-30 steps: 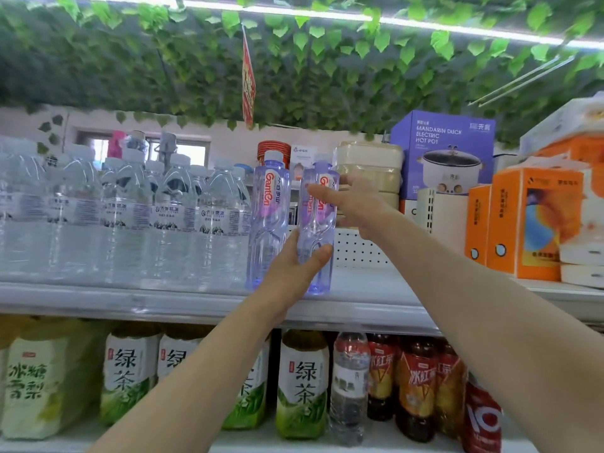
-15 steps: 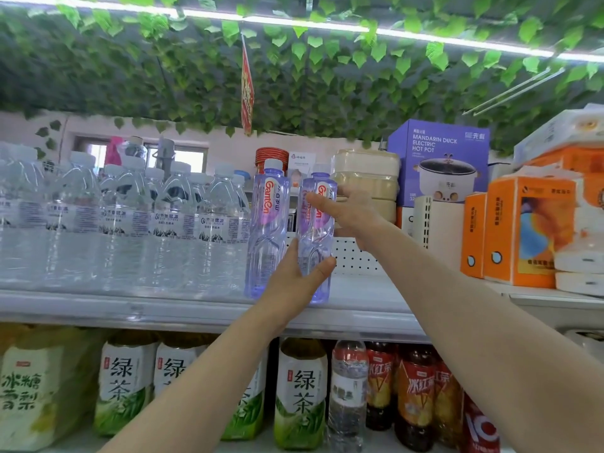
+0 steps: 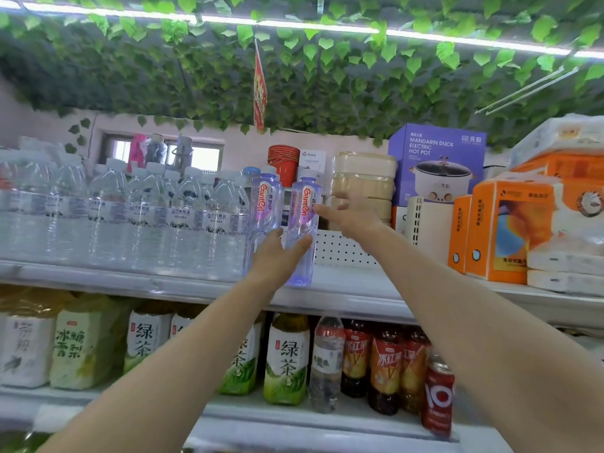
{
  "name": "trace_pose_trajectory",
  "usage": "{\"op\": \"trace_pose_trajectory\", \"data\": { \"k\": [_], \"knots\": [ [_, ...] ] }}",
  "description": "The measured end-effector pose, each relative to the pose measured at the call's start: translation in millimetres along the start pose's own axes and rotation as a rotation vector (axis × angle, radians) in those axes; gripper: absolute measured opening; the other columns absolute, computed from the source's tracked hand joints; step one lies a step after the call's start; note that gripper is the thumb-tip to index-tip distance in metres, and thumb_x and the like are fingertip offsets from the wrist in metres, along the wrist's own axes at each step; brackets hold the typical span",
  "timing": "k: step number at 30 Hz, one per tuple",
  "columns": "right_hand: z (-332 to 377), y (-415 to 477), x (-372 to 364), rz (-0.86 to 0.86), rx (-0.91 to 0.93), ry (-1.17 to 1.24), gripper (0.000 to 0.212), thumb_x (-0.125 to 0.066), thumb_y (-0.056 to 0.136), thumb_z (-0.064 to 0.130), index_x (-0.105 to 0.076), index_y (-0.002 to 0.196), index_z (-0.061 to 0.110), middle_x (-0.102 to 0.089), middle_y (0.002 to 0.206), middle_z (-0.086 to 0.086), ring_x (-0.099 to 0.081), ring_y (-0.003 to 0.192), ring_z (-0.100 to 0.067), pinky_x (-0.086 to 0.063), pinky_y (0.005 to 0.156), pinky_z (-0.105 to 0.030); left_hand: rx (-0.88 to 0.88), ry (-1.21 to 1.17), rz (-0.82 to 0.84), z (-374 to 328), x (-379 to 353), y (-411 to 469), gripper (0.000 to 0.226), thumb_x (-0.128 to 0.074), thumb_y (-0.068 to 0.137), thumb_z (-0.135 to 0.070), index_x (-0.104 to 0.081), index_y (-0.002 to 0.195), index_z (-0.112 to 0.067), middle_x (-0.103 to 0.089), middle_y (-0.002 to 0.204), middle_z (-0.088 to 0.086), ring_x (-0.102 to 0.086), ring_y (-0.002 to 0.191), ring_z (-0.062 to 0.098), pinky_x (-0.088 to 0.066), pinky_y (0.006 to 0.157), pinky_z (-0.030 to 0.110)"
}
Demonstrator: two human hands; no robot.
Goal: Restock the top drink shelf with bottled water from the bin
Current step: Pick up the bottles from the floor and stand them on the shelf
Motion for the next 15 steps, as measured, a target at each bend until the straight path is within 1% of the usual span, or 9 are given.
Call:
{"op": "trace_pose_trajectory", "data": {
  "k": [2, 4, 6, 7, 8, 10, 11, 13, 15],
  "knots": [
    [4.5, -18.7, 21.0, 0.010, 0.025, -0.063, 0.072, -0.082, 0.082, 0.048, -0.052, 0.143, 0.024, -0.060, 0.119, -0.004, -0.062, 0.101, -0.020, -0.056, 0.094, -0.042, -0.010, 0.052, -0.048, -18.5, 4.6, -12.4, 0.077, -0.063, 0.091, -0.051, -0.033, 0.152, -0.015, -0.039, 0.154, 0.009, -0.040, 0.139, 0.027, -0.035, 0.109, 0.041],
    [10.5, -37.9, 42.9, 0.018, 0.042, -0.145, 0.069, -0.082, 0.083, 0.043, -0.052, 0.143, 0.026, -0.059, 0.107, -0.001, -0.062, 0.090, -0.017, -0.056, 0.094, -0.044, -0.024, 0.122, -0.082, -38.0, 6.7, -27.7, 0.074, -0.063, 0.092, -0.049, -0.034, 0.151, -0.014, -0.040, 0.153, 0.010, -0.042, 0.137, 0.029, -0.036, 0.110, 0.043],
    [16.5, -57.8, 64.1, 0.027, 0.062, -0.211, 0.070, -0.082, 0.083, 0.041, -0.050, 0.145, 0.029, -0.057, 0.113, -0.001, -0.058, 0.083, -0.010, -0.054, 0.088, -0.037, -0.046, 0.178, -0.108, -56.8, 6.4, -45.3, 0.072, -0.064, 0.093, -0.046, -0.035, 0.150, -0.014, -0.041, 0.153, 0.010, -0.042, 0.137, 0.030, -0.036, 0.111, 0.044],
    [18.6, -68.1, 73.8, 0.031, 0.075, -0.242, 0.071, -0.083, 0.083, 0.041, -0.050, 0.145, 0.030, -0.058, 0.120, -0.003, -0.059, 0.086, -0.011, -0.052, 0.087, -0.035, -0.059, 0.193, -0.120, -65.5, 5.8, -54.9, 0.070, -0.065, 0.093, -0.044, -0.036, 0.150, -0.014, -0.041, 0.153, 0.011, -0.043, 0.137, 0.030, -0.035, 0.111, 0.043],
    [19.8, -78.4, 82.9, 0.036, 0.087, -0.273, 0.073, -0.083, 0.082, 0.041, -0.049, 0.146, 0.029, -0.058, 0.128, -0.005, -0.061, 0.096, -0.016, -0.051, 0.090, -0.034, -0.071, 0.204, -0.132, -73.2, 4.8, -65.2, 0.070, -0.066, 0.093, -0.041, -0.036, 0.150, -0.014, -0.042, 0.153, 0.011, -0.043, 0.137, 0.030, -0.035, 0.111, 0.043],
    [20.4, -98.8, 98.2, 0.053, 0.101, -0.321, 0.075, -0.084, 0.082, 0.039, -0.049, 0.147, 0.027, -0.055, 0.142, -0.006, -0.057, 0.123, -0.024, -0.048, 0.101, -0.038, -0.089, 0.238, -0.153, -84.7, 2.2, -86.4, 0.069, -0.069, 0.092, -0.038, -0.038, 0.149, -0.014, -0.044, 0.152, 0.010, -0.044, 0.136, 0.030, -0.035, 0.111, 0.041],
    [19.5, -109.5, 104.6, 0.070, 0.107, -0.349, 0.075, -0.084, 0.082, 0.039, -0.049, 0.147, 0.025, -0.054, 0.145, -0.007, -0.053, 0.130, -0.025, -0.046, 0.104, -0.038, -0.096, 0.262, -0.164, -88.4, 0.3, -97.7, 0.068, -0.070, 0.091, -0.036, -0.040, 0.148, -0.014, -0.044, 0.151, 0.010, -0.044, 0.136, 0.029, -0.036, 0.110, 0.040],
    [15.6, -130.6, 115.6, 0.110, 0.117, -0.401, 0.077, -0.085, 0.081, 0.039, -0.048, 0.147, 0.022, -0.052, 0.147, -0.006, -0.050, 0.134, -0.024, -0.042, 0.105, -0.035, -0.094, 0.311, -0.186, -92.4, -3.8, -120.9, 0.066, -0.072, 0.089, -0.035, -0.043, 0.146, -0.016, -0.045, 0.149, 0.010, -0.043, 0.135, 0.030, -0.036, 0.109, 0.039],
    [8.6, -152.7, 124.4, 0.141, 0.109, -0.433, 0.079, -0.086, 0.080, 0.039, -0.048, 0.146, 0.021, -0.050, 0.147, -0.006, -0.050, 0.133, -0.024, -0.040, 0.101, -0.033, -0.073, 0.376, -0.188, -91.4, -9.4, -144.8, 0.066, -0.073, 0.088, -0.035, -0.045, 0.145, -0.019, -0.046, 0.147, 0.010, -0.044, 0.134, 0.029, -0.036, 0.108, 0.038]
  ]
}}
Point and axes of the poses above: each hand's wrist, its own y-axis towards the middle knuckle, its own x-axis out of the back of the hand, z = x × y, the point moved 2 cm from there along y, towards the middle knuckle
